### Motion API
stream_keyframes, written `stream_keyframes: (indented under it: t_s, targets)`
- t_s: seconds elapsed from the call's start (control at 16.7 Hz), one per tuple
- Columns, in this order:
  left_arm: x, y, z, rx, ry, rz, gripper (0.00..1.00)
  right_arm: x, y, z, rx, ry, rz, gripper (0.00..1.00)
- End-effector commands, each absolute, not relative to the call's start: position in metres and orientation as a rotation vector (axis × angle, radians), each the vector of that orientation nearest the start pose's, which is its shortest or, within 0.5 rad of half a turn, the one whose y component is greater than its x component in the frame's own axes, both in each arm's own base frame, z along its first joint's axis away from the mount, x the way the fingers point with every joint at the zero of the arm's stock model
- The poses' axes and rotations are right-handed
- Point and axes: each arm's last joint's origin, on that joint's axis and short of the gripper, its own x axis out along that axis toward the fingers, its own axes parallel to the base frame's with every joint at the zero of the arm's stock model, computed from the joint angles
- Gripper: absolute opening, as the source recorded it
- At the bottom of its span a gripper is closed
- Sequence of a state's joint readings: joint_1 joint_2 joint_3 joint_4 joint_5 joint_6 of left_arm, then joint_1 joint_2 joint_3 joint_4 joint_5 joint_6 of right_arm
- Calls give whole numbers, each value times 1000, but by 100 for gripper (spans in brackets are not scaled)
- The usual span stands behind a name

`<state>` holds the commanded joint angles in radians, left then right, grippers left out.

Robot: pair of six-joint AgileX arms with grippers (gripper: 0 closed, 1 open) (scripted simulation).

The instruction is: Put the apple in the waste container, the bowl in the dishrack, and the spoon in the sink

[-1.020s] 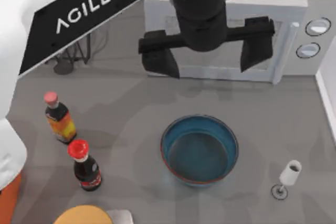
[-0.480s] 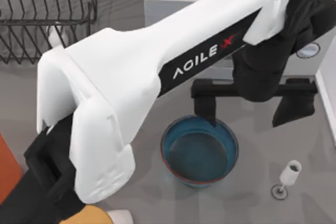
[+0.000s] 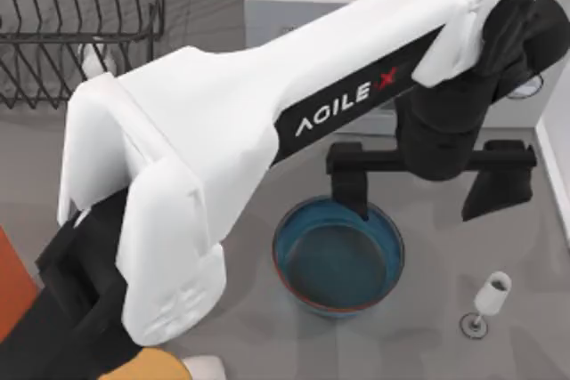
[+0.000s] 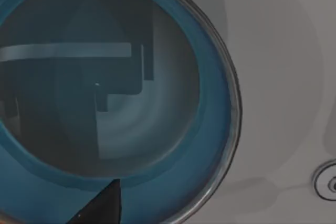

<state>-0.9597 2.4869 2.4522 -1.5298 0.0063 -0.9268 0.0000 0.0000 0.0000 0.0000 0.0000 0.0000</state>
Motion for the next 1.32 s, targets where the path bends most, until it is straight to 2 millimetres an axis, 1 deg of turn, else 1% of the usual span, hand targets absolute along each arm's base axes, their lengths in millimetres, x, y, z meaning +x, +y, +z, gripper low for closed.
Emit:
stream_keyframes:
  t_s: [0.12,0.3,0.42,0.54,0.78,1.32]
  targets:
    - [284,-393,193,13,1568,-18,100,106,-1,160,0,0,0,100]
    - [283,-393,158,18,1573,-14,100,106,-1,160,0,0,0,100]
    - [281,-391,139,16,1571,-15,100,106,-1,160,0,0,0,100]
    - [280,-390,129,16,1571,-16,100,106,-1,160,0,0,0,100]
    - [279,-390,128,15,1571,-16,100,106,-1,160,0,0,0,100]
    - [279,-390,128,15,1571,-16,32,106,-1,160,0,0,0,100]
